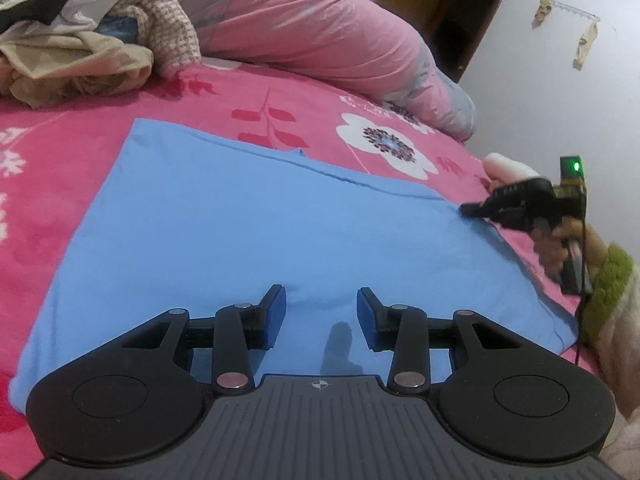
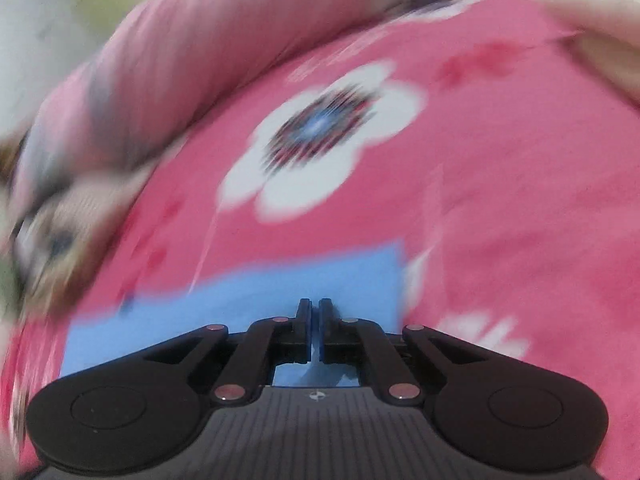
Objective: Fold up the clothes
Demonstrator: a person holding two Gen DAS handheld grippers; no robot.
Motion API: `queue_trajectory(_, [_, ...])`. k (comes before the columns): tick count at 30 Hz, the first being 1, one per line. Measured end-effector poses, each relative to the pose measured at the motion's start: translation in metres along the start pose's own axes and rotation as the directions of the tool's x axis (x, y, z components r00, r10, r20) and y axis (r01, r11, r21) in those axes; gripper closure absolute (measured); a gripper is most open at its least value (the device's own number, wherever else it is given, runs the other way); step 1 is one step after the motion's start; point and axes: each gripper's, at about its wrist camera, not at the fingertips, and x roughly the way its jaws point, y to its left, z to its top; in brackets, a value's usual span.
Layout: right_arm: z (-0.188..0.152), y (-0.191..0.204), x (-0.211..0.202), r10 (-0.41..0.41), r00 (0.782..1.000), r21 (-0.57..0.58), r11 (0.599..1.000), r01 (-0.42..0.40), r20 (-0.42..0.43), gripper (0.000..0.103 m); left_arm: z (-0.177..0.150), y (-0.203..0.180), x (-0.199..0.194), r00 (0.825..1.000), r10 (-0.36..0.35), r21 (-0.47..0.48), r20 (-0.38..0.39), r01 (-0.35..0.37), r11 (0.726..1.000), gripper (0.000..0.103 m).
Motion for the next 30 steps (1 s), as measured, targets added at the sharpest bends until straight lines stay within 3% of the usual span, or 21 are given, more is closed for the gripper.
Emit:
queue_trajectory(2, [0.003, 0.007, -0.004, 0.013, 1.0, -0.034, 0.999, -0.013, 0.007, 0.098, 0.001, 0.001, -0.002, 1.0, 0.009, 0.007, 0.007, -0.009, 1.0, 0.061])
queue_trajectory(5, [-0.006, 0.026, 0.003, 0.184, 0.976, -0.068, 0.979, -0.193, -0.113, 0.097, 0.003, 0.005, -0.004, 0.999, 0.031, 0.005, 0.024, -0.032, 0.999, 0.059])
queue_trajectory(8, [-0.008, 0.033, 0.032, 0.198, 0.956, -0.04, 0.977, -0.211, -0.219, 0.097, 0.007, 0.013, -0.004, 0.995, 0.09, -0.025, 0.05, -0.089, 0.996, 0.059])
queue_trajectory(10, [0.001, 0.028, 0.038, 0.174, 0.97, 0.018, 0.985, -0.173, -0.169, 0.099, 0.011, 0.019, -0.003, 0.986, 0.15, -0.053, 0.068, -0.147, 0.988, 0.059])
queue_trajectory(12, [0.01, 0.029, 0.026, 0.069, 0.997, 0.022, 0.997, -0.068, -0.046, 0.096, 0.015, 0.025, -0.004, 0.976, 0.201, -0.082, 0.083, -0.194, 0.978, 0.059])
queue_trajectory(13, [0.01, 0.035, 0.018, 0.022, 1.0, -0.006, 1.0, -0.022, -0.002, 0.095, 0.018, 0.029, -0.006, 0.974, 0.207, -0.099, 0.091, -0.198, 0.975, 0.059])
queue_trajectory(15, [0.006, 0.046, 0.0, 0.056, 0.998, -0.062, 0.997, -0.055, 0.013, 0.095, 0.02, 0.033, -0.011, 0.973, 0.205, -0.121, 0.105, -0.192, 0.974, 0.058])
queue_trajectory(17, [-0.003, 0.052, -0.017, 0.162, 0.986, -0.078, 0.983, -0.164, -0.036, 0.086, 0.02, 0.035, -0.014, 0.975, 0.193, -0.119, 0.113, -0.18, 0.976, 0.057])
queue_trajectory(18, [-0.009, 0.052, -0.022, 0.215, 0.973, -0.075, 0.972, -0.222, -0.085, 0.075, 0.019, 0.036, -0.012, 0.974, 0.197, -0.113, 0.109, -0.185, 0.976, 0.056])
queue_trajectory(20, [-0.022, 0.05, -0.02, 0.295, 0.936, -0.043, 0.95, -0.308, -0.19, 0.064, 0.017, 0.038, -0.007, 0.972, 0.214, -0.105, 0.095, -0.204, 0.973, 0.056])
queue_trajectory(21, [-0.027, 0.048, -0.01, 0.307, 0.922, -0.012, 0.948, -0.319, -0.236, 0.064, 0.015, 0.04, -0.005, 0.97, 0.224, -0.11, 0.09, -0.214, 0.971, 0.056])
queue_trajectory(22, [-0.03, 0.046, 0.0, 0.286, 0.923, 0.018, 0.957, -0.291, -0.258, 0.065, 0.015, 0.041, -0.004, 0.968, 0.236, -0.118, 0.089, -0.225, 0.967, 0.056])
queue_trajectory(24, [-0.027, 0.035, 0.006, 0.233, 0.95, 0.099, 0.971, -0.217, -0.208, 0.079, 0.015, 0.044, -0.004, 0.96, 0.266, -0.132, 0.091, -0.253, 0.958, 0.056])
queue_trajectory(27, [-0.024, 0.045, -0.019, 0.168, 0.985, 0.042, 0.985, -0.166, -0.049, 0.077, 0.019, 0.04, -0.017, 0.952, 0.279, -0.14, 0.124, -0.262, 0.955, 0.056])
queue_trajectory(28, [-0.027, 0.051, -0.029, 0.176, 0.984, 0.009, 0.984, -0.176, -0.015, 0.077, 0.02, 0.039, -0.022, 0.95, 0.281, -0.139, 0.136, -0.263, 0.955, 0.056])
queue_trajectory(30, [-0.043, 0.067, -0.04, 0.263, 0.963, -0.039, 0.964, -0.265, -0.054, 0.076, 0.022, 0.029, -0.026, 0.956, 0.245, -0.106, 0.158, -0.231, 0.967, 0.056])
